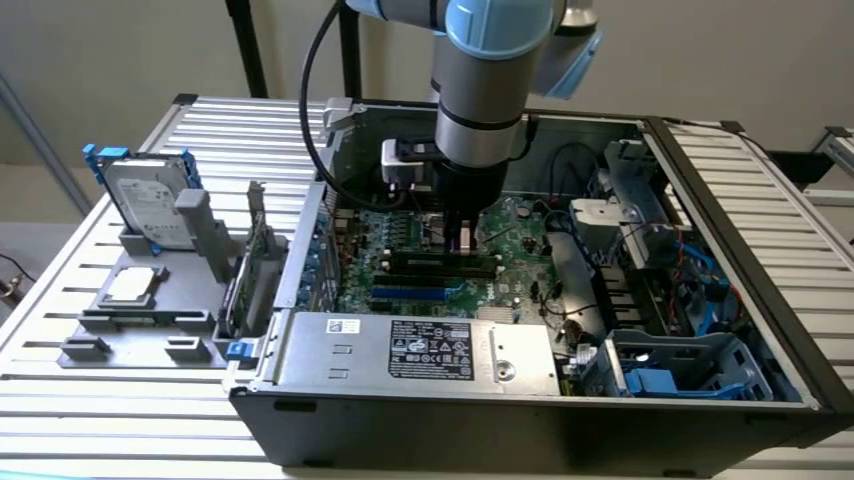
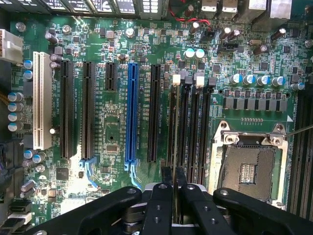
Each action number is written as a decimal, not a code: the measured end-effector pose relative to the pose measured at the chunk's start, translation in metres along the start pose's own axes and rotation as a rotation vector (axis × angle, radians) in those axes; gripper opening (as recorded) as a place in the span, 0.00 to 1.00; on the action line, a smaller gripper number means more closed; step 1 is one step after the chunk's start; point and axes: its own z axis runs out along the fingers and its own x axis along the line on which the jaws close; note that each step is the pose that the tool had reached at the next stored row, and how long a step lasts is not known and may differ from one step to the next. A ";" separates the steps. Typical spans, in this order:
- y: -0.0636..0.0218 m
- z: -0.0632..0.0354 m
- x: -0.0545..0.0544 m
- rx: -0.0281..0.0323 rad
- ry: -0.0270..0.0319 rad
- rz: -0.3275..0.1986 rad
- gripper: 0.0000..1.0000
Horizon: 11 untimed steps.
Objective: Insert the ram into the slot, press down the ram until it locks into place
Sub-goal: 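Insert the ram into the slot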
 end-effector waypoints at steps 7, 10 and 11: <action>0.0000 0.0000 0.000 0.0000 0.0000 0.000 0.22; 0.0000 0.0000 0.000 0.0000 0.0000 0.000 0.22; 0.0000 0.0000 0.000 0.0000 0.0000 0.000 0.22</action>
